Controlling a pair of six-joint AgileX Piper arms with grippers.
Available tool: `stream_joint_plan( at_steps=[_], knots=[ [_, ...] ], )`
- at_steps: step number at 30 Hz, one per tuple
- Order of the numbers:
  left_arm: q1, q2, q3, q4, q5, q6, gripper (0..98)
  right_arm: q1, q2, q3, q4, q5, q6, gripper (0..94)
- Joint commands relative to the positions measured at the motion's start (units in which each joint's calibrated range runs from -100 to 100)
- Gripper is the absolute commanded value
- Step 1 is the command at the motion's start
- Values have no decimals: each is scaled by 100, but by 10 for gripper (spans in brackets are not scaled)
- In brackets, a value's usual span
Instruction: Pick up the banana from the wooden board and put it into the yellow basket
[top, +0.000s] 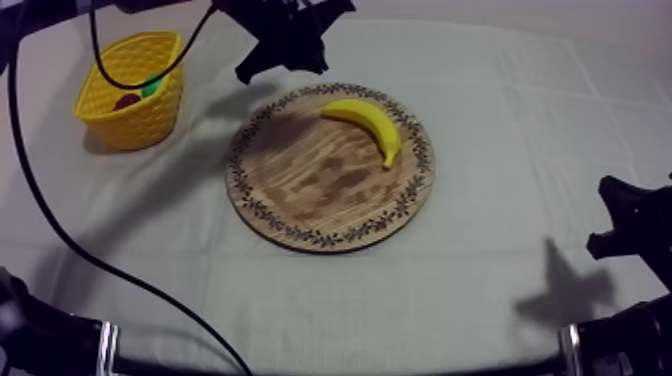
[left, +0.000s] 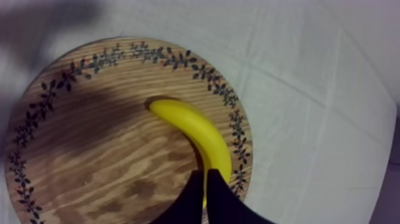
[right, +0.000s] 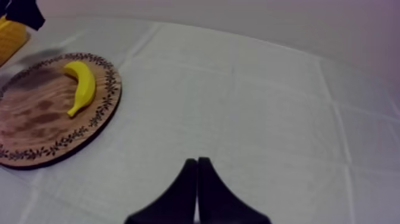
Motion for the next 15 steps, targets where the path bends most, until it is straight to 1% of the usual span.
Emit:
stream_joint_plan(
  at_steps=[1, 7, 10, 12, 15],
  knots=[
    [7, -26, 69, 7, -8, 37, 56, 9, 0, -5, -1, 1, -13, 3],
    [62, -98, 235, 23, -70, 23, 378, 17, 0, -5, -1, 1, -150, 3],
    [128, -144, 326, 31, -80, 102, 537, 17, 0, -5, -1, 1, -282, 3],
    [166, -170, 360, 45, -49, 190, 610, 17, 0, -5, -1, 1, -383, 3],
    [184, -184, 335, 114, -23, 253, 674, 17, 0, -5, -4, 1, -555, 3]
  ],
)
